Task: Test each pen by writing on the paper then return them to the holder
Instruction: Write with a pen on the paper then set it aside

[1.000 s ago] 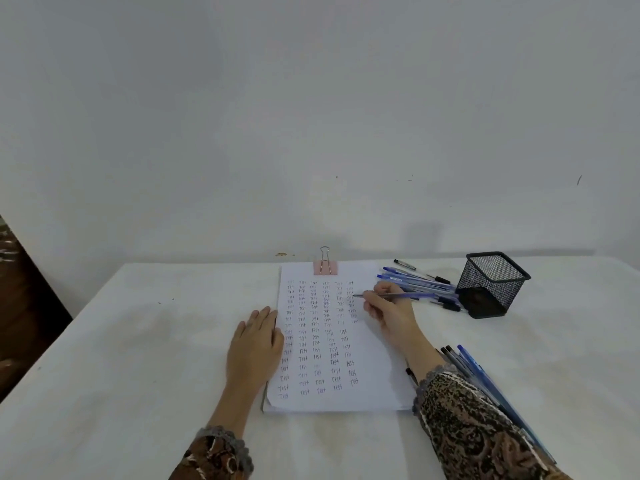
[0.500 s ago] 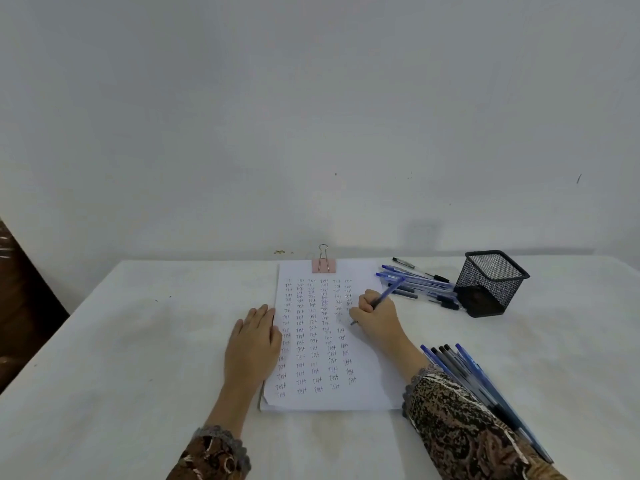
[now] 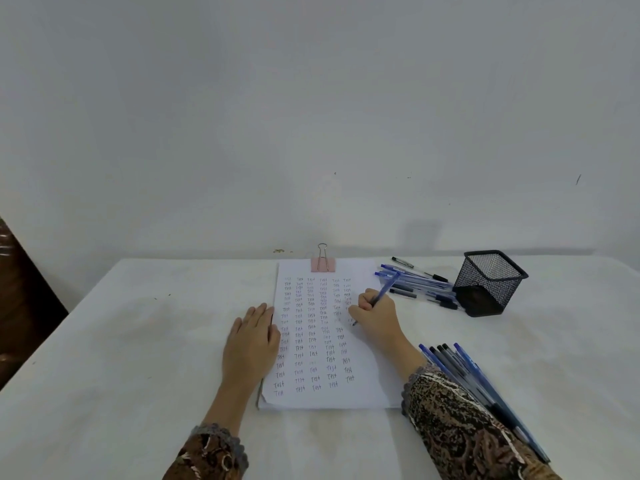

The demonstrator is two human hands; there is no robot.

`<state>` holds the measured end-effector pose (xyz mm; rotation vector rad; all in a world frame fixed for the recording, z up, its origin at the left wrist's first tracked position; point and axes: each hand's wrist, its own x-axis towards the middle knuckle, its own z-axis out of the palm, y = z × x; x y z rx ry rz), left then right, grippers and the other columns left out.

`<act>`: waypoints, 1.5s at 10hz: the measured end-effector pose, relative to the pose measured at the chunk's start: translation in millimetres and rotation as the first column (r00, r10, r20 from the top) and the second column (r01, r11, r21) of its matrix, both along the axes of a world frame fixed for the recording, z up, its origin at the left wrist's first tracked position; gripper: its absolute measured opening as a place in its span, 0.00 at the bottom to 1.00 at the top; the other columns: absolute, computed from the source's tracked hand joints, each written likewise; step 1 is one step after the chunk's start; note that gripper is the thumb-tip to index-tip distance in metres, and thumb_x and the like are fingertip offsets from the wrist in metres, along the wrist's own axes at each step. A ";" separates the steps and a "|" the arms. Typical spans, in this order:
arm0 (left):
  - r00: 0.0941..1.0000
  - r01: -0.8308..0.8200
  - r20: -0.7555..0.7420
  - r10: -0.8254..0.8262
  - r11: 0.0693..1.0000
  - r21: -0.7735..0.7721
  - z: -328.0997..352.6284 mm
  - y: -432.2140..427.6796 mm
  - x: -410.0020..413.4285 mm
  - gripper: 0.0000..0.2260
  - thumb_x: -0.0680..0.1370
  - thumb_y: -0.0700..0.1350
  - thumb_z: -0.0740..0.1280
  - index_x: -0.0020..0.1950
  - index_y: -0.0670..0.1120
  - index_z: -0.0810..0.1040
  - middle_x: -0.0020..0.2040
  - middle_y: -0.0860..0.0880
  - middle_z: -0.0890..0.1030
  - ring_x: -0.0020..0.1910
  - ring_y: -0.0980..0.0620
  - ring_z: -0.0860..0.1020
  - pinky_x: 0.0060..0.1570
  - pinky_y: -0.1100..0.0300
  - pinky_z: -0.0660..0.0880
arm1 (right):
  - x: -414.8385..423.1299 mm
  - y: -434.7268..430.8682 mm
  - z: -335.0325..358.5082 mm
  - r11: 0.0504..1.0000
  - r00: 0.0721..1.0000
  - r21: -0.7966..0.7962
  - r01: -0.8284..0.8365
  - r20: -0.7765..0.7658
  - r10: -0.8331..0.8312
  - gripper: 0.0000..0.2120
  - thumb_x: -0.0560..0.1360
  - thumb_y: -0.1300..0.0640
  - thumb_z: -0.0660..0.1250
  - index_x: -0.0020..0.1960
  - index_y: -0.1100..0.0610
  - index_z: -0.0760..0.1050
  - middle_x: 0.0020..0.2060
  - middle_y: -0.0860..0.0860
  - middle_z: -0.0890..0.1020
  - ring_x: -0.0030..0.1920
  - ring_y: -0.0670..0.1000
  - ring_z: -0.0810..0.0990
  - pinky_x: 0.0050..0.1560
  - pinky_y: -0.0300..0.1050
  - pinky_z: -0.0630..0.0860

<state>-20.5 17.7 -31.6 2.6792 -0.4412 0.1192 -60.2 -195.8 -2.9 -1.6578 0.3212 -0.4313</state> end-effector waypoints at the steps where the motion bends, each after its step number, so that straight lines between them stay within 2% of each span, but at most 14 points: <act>1: 1.000 -0.002 -0.001 0.002 1.000 -0.005 0.1 0.3 -0.3 0.21 0.81 0.48 0.49 0.75 0.47 0.57 0.76 0.52 0.57 0.75 0.54 0.52 0.74 0.57 0.47 | -0.8 -0.5 0.7 1.000 1.000 -0.020 -0.007 -0.013 0.007 0.23 0.66 0.77 0.61 0.29 0.54 0.55 0.29 0.50 0.60 0.26 0.44 0.57 0.27 0.32 0.59; 5: 1.000 0.005 -0.017 -0.005 1.000 -0.016 0.4 1.3 -0.6 0.21 0.81 0.47 0.49 0.75 0.47 0.57 0.76 0.51 0.57 0.75 0.54 0.52 0.74 0.56 0.47 | -1.5 -2.3 0.8 1.000 1.000 -0.012 0.015 -0.024 -0.015 0.23 0.66 0.77 0.60 0.28 0.53 0.55 0.26 0.48 0.59 0.23 0.42 0.57 0.25 0.32 0.59; 6: 1.000 0.004 -0.010 -0.005 1.000 -0.017 -0.7 0.9 0.7 0.21 0.81 0.47 0.49 0.75 0.47 0.57 0.76 0.52 0.57 0.75 0.54 0.52 0.74 0.56 0.47 | 0.7 -4.0 -1.4 0.998 0.999 -0.011 0.055 0.000 -0.055 0.23 0.66 0.77 0.60 0.28 0.54 0.55 0.28 0.48 0.60 0.24 0.43 0.57 0.28 0.32 0.59; 7: 1.000 0.006 -0.016 -0.006 1.000 -0.026 -0.2 1.3 0.1 0.21 0.81 0.47 0.49 0.75 0.47 0.57 0.76 0.52 0.57 0.75 0.54 0.52 0.74 0.57 0.47 | 1.7 -4.9 -1.7 0.998 1.000 -0.052 0.018 -0.013 -0.019 0.23 0.66 0.77 0.60 0.28 0.54 0.54 0.28 0.49 0.59 0.28 0.46 0.56 0.31 0.34 0.60; 8: 1.000 0.001 -0.016 -0.002 0.999 -0.033 0.3 1.4 -0.4 0.21 0.81 0.47 0.49 0.75 0.47 0.57 0.76 0.52 0.57 0.75 0.54 0.52 0.74 0.57 0.47 | 2.2 -4.9 -4.3 0.999 0.999 -0.017 0.047 -0.006 -0.047 0.23 0.67 0.77 0.60 0.29 0.54 0.55 0.28 0.49 0.59 0.26 0.45 0.57 0.28 0.31 0.59; 9: 1.000 0.005 -0.012 -0.005 1.000 -0.024 0.1 1.1 0.1 0.21 0.81 0.48 0.49 0.75 0.48 0.57 0.76 0.52 0.57 0.75 0.55 0.52 0.74 0.57 0.47 | 3.6 -4.5 -5.5 0.999 1.000 -0.021 0.027 -0.002 -0.027 0.23 0.67 0.77 0.60 0.29 0.54 0.54 0.28 0.48 0.59 0.28 0.46 0.57 0.32 0.34 0.59; 10: 1.000 0.004 -0.013 -0.004 1.000 -0.022 0.5 1.4 0.0 0.21 0.82 0.48 0.49 0.75 0.48 0.57 0.76 0.52 0.56 0.75 0.55 0.52 0.74 0.57 0.46 | 2.6 -12.7 -2.5 0.986 0.998 0.159 0.060 0.009 -0.062 0.24 0.70 0.76 0.60 0.28 0.54 0.55 0.22 0.45 0.61 0.23 0.44 0.58 0.26 0.33 0.59; 11: 1.000 0.004 -0.013 -0.004 1.000 -0.018 0.2 1.3 -0.8 0.21 0.82 0.48 0.48 0.75 0.48 0.57 0.76 0.52 0.56 0.75 0.55 0.52 0.74 0.57 0.46 | 2.0 -26.4 7.4 0.816 0.991 0.573 0.072 0.047 -0.121 0.22 0.79 0.54 0.61 0.28 0.56 0.61 0.17 0.47 0.66 0.16 0.44 0.60 0.18 0.31 0.55; 12: 1.000 0.006 -0.012 -0.006 1.000 -0.012 0.0 1.4 -0.6 0.21 0.82 0.48 0.49 0.75 0.48 0.57 0.76 0.52 0.56 0.75 0.55 0.52 0.74 0.57 0.46 | 2.8 -29.0 19.0 0.700 0.987 0.713 0.041 0.078 -0.138 0.23 0.79 0.39 0.48 0.33 0.53 0.64 0.17 0.47 0.65 0.16 0.45 0.58 0.20 0.30 0.53; 13: 1.000 0.009 -0.006 -0.009 1.000 -0.008 1.2 1.0 -0.6 0.21 0.82 0.48 0.49 0.75 0.48 0.57 0.76 0.52 0.56 0.75 0.54 0.52 0.74 0.57 0.47 | 2.4 -22.6 27.9 0.660 0.964 0.751 0.026 0.156 -0.215 0.18 0.82 0.47 0.46 0.40 0.54 0.65 0.18 0.47 0.67 0.17 0.45 0.61 0.20 0.31 0.59; 14: 1.000 0.010 -0.003 -0.010 1.000 -0.001 1.5 0.9 -1.1 0.21 0.82 0.48 0.49 0.75 0.48 0.57 0.76 0.52 0.56 0.75 0.54 0.51 0.74 0.57 0.47 | 0.7 -16.1 32.2 0.591 0.942 0.806 -0.031 0.222 -0.253 0.15 0.83 0.54 0.49 0.43 0.56 0.69 0.25 0.48 0.74 0.22 0.46 0.70 0.28 0.38 0.69; 15: 1.000 0.008 -0.005 -0.008 1.000 0.007 2.4 0.3 -0.7 0.21 0.82 0.48 0.48 0.75 0.48 0.56 0.76 0.52 0.56 0.75 0.55 0.51 0.74 0.57 0.47 | -2.6 -12.3 29.7 0.487 0.922 0.873 -0.019 0.204 -0.330 0.14 0.82 0.52 0.51 0.45 0.51 0.73 0.25 0.46 0.74 0.21 0.46 0.66 0.31 0.40 0.59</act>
